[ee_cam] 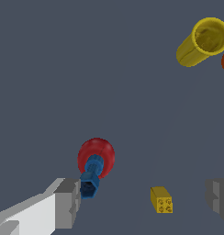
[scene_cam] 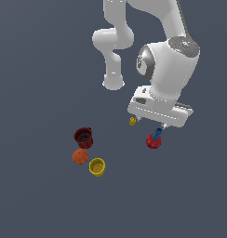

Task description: Pick up a designated object from a clutter of objects.

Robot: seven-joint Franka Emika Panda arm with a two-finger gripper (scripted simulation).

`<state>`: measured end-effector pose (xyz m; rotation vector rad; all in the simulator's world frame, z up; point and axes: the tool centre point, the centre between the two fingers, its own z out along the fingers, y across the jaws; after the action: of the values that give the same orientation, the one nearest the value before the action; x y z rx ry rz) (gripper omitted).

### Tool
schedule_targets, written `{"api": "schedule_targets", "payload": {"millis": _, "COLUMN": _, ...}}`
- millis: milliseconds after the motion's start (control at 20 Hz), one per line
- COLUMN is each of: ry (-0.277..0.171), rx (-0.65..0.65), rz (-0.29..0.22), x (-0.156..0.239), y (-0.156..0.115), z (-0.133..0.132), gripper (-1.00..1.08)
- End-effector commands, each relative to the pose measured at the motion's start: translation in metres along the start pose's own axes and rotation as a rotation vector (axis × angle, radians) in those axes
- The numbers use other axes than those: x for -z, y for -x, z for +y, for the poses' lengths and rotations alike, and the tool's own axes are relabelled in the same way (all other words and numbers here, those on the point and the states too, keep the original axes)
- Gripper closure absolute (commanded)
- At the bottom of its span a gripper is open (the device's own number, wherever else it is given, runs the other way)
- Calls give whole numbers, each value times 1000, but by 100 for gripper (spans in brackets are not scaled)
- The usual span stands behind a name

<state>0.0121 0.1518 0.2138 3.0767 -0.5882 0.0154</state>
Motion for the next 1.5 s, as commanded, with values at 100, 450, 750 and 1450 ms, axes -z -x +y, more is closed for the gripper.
{"api": "schedule_targets", "payload": {"millis": 100, "ry": -2, "rx": -65, "rz": -4, "x": -20, "y": 13, "z": -20, "gripper": -92}}
{"api": "schedule_targets", "payload": {"millis": 450, "ry": -5, "rx": -133, "rz": -9, "x": -40, "y": 29, "z": -41, "gripper": -92}}
{"api": "schedule_targets", "payload": {"millis": 750, "ry": -6, "rx": -161, "rz": -12, "x": -49, "y": 36, "z": -49, "gripper": -92}}
{"api": "schedule_targets", "payload": {"millis": 1450, "ry": -6, "rx": -163, "rz": -12, "x": -81, "y": 38, "z": -49, "gripper": -92}}
